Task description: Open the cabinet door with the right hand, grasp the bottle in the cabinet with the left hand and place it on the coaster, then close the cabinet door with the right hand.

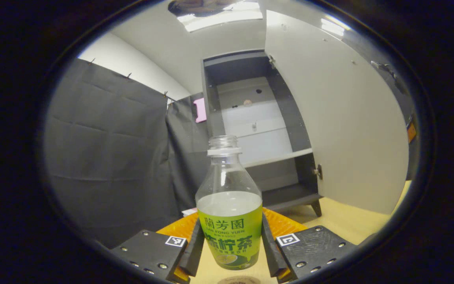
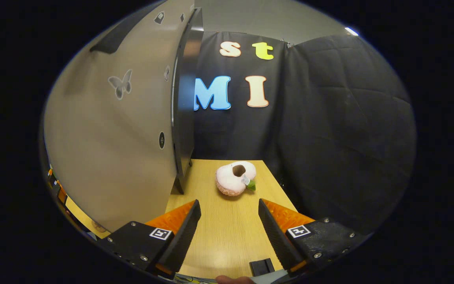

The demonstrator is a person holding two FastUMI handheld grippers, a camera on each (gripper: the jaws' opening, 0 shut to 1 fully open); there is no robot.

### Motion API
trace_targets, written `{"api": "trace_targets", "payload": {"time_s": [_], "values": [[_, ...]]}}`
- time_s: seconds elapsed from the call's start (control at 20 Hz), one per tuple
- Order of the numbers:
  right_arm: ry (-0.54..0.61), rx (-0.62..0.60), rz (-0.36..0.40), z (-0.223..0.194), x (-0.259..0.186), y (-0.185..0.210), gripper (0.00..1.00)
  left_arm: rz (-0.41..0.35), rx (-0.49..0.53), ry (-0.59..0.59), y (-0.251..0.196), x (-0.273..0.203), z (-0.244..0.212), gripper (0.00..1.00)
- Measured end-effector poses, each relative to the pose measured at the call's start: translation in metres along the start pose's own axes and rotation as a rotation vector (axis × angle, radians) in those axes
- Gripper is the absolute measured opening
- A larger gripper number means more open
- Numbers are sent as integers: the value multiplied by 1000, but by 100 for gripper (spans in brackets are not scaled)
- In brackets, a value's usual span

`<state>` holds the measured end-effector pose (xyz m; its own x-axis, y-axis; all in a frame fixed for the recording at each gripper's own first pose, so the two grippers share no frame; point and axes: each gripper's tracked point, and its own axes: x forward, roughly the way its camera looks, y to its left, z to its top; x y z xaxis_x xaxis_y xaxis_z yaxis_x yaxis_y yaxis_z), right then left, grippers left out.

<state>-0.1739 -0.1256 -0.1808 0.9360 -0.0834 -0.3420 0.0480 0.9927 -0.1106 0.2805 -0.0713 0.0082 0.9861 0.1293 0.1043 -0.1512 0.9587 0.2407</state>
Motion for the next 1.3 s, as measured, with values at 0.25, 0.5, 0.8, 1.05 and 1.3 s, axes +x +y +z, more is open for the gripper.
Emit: {"api": "trace_targets", "payload": {"time_s": [0.25,0.5,0.8,1.05,1.3], "values": [[112,-108,51,-46,4,18,91,44,-5,13,-8,8,25,68],[152,-133,90,-59,8,43,90,66,-50,65,-12,5,39,68],[199,-130,125,-74,7,61,90,84,-116,115,-5,11,23,71],[197,-126,123,-77,5,63,90,69,-135,58,-5,8,37,89],[187,-140,129,-77,-2,61,90,62,-146,37,8,19,71,89]]}}
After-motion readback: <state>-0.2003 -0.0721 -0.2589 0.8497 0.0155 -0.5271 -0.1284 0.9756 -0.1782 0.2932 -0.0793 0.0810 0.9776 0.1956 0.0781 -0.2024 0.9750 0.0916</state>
